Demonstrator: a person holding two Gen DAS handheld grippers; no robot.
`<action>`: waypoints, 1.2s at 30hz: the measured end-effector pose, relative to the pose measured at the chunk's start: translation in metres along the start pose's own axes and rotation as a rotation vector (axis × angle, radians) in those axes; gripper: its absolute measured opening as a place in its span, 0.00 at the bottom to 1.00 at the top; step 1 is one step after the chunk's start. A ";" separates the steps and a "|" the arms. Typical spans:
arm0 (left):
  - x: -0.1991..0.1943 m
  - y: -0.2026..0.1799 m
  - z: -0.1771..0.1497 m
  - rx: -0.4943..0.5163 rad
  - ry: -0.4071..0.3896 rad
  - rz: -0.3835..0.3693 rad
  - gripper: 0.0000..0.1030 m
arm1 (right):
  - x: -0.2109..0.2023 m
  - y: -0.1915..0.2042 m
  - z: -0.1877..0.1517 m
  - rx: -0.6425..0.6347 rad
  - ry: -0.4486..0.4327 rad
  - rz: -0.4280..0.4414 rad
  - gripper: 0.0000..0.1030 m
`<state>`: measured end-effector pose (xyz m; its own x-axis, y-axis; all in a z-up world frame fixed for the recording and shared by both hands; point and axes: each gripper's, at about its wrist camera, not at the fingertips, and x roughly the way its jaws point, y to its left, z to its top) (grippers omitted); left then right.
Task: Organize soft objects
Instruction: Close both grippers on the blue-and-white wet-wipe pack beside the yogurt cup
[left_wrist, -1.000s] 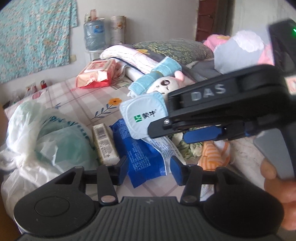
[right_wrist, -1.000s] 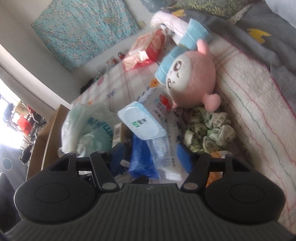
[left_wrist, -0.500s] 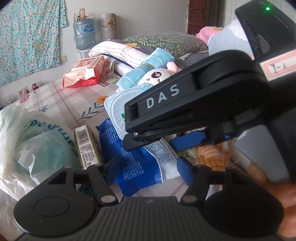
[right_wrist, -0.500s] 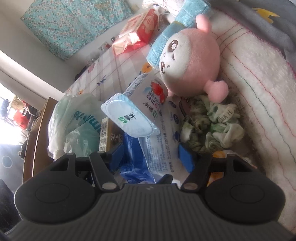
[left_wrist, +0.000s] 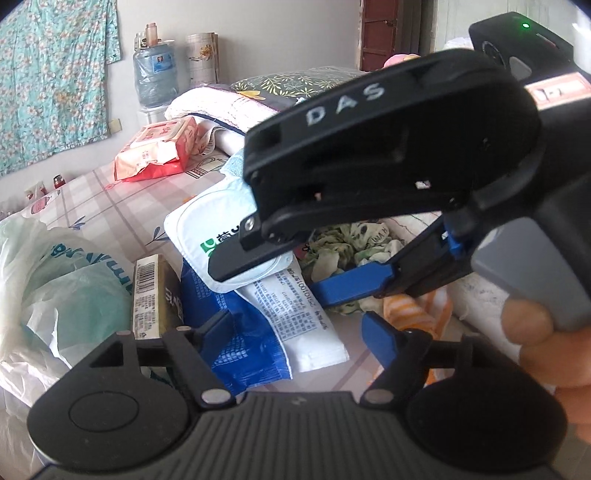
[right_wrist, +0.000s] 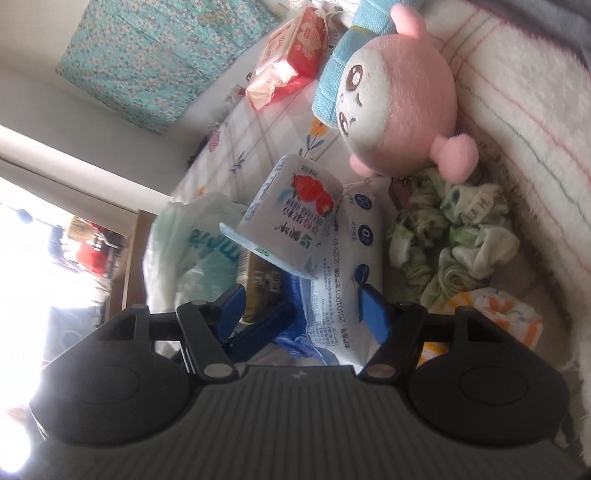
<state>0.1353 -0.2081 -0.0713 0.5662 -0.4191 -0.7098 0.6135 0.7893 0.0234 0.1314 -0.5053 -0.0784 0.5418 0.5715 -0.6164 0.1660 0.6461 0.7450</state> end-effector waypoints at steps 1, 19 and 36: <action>0.000 0.000 0.000 0.001 0.001 0.001 0.75 | -0.001 -0.001 -0.001 0.011 0.003 0.011 0.66; -0.001 0.012 0.009 -0.063 0.007 0.071 0.41 | -0.013 0.001 -0.005 0.049 0.002 0.160 0.63; -0.003 0.068 -0.002 -0.531 0.018 -0.250 0.34 | -0.035 -0.011 -0.012 0.079 -0.094 0.137 0.63</action>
<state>0.1742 -0.1517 -0.0689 0.4274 -0.6171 -0.6607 0.3649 0.7863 -0.4985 0.1012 -0.5265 -0.0682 0.6380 0.5988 -0.4841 0.1479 0.5217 0.8402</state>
